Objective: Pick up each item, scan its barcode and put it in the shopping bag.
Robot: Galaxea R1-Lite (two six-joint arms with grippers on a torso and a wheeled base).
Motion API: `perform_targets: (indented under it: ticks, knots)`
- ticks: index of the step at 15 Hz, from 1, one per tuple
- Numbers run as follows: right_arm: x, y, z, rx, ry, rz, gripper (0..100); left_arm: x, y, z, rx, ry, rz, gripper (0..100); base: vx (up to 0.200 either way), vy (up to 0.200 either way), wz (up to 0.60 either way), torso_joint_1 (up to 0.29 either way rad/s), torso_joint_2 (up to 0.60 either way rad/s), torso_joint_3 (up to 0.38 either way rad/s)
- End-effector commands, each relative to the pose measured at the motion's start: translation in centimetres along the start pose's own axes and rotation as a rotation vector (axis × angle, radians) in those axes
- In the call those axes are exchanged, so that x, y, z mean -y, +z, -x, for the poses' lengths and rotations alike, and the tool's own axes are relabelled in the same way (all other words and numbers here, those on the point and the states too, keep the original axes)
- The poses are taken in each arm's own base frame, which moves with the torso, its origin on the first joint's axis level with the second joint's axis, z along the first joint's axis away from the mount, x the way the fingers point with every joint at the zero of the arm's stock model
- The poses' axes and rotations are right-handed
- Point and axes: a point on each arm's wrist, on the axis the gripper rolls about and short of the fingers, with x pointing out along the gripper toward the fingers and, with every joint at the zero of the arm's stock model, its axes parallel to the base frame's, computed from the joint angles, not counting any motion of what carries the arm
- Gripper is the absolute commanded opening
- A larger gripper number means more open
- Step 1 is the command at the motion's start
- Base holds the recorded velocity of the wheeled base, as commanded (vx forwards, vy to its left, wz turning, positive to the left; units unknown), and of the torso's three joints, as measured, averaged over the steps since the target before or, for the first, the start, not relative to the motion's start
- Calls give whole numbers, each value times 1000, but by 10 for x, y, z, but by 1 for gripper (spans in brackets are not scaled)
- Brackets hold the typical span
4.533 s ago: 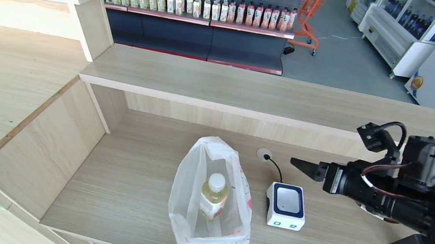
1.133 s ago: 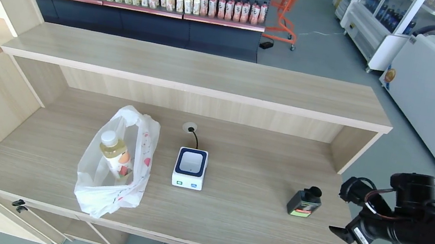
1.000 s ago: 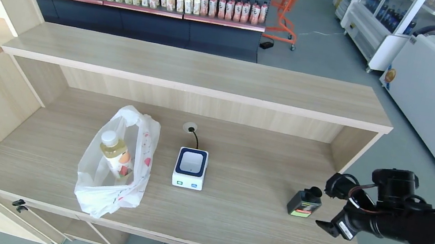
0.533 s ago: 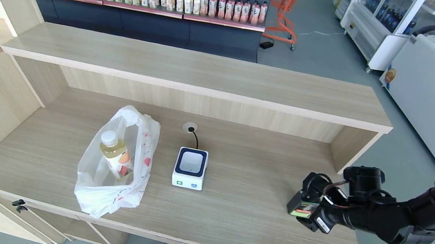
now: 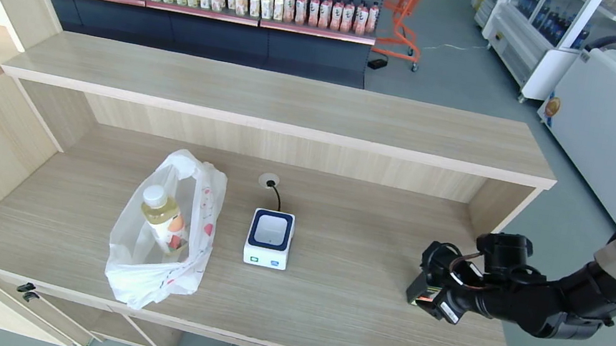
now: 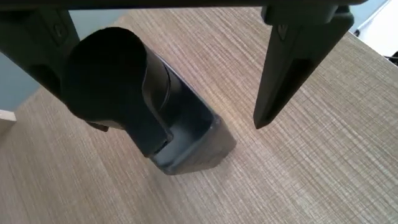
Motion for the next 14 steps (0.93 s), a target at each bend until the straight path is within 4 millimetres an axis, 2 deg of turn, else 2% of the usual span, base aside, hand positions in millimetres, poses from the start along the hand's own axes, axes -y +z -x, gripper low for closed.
perform_targets:
  ticks: [1, 6, 8, 9, 10, 11, 12, 14]
  knots:
    - [-2, -1, -3, -5, 6, -1, 0, 0, 0, 0, 0, 0, 1, 100, 0, 0, 0, 0, 0, 0]
    - [0, 2, 3, 9, -4, -14, 0, 0, 0, 0, 0, 0, 1, 100, 0, 0, 0, 0, 0, 0]
    - [12, 17, 26, 65, -64, -46, 0, 0, 0, 0, 0, 0, 1, 100, 0, 0, 0, 0, 0, 0]
    - [18, 28, 61, 111, -115, -87, 0, 0, 0, 0, 0, 0, 1, 100, 0, 0, 0, 0, 0, 0]
    - [18, 28, 74, 120, -128, -93, 0, 0, 0, 0, 0, 0, 1, 100, 0, 0, 0, 0, 0, 0]
    - [17, 29, 120, 169, -196, -77, 0, 0, 0, 0, 0, 0, 1, 100, 0, 0, 0, 0, 0, 0]
    - [11, 27, 140, 206, -240, -31, 0, 0, 0, 0, 0, 0, 1, 100, 0, 0, 0, 0, 0, 0]
    - [-12, 10, 167, 256, -349, 155, 0, 0, 0, 0, 0, 0, 1, 100, 0, 0, 0, 0, 0, 0]
